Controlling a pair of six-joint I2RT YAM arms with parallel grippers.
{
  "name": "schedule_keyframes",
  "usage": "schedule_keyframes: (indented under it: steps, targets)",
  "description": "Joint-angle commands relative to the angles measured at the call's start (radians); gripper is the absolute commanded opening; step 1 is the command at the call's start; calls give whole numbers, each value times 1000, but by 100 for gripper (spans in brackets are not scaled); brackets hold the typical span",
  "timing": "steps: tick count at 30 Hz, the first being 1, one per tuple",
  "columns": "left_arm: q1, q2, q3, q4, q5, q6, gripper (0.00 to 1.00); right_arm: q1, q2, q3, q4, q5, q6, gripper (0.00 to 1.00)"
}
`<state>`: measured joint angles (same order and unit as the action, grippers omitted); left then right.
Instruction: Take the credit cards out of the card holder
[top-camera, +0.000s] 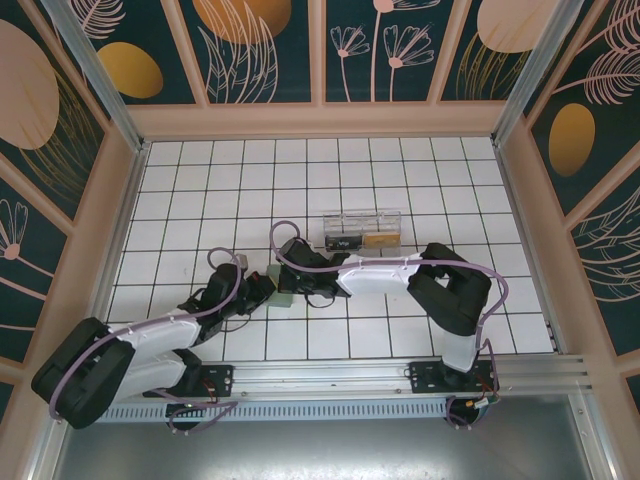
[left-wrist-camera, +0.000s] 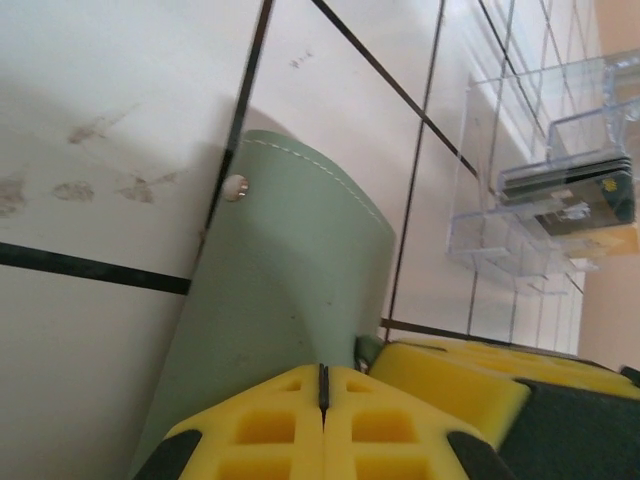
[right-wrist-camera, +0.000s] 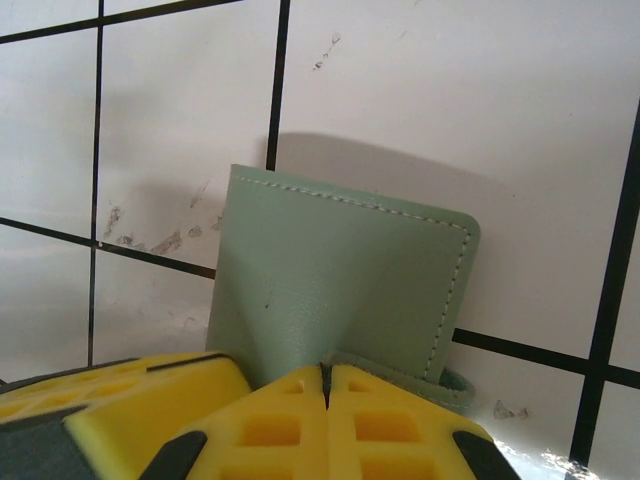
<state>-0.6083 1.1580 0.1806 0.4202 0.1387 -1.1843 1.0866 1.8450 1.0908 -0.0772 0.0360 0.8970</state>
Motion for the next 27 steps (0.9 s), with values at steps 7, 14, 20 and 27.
schedule_keyframes:
  steps: [7, 14, 20, 27]
  targets:
    - [-5, 88, 17, -201, -131, -38, 0, 1, -25, -33, 50, 15, 2, 0]
    - [-6, 191, 25, -226, -146, -34, 0, -21, -91, -108, 69, 29, -1, 0]
    - [-6, 204, 29, -240, -171, -43, 0, -48, -161, -194, 83, 32, -1, 0]
    - [-5, 217, 41, -220, -142, -36, 0, -69, -239, -274, 83, 42, -7, 0]
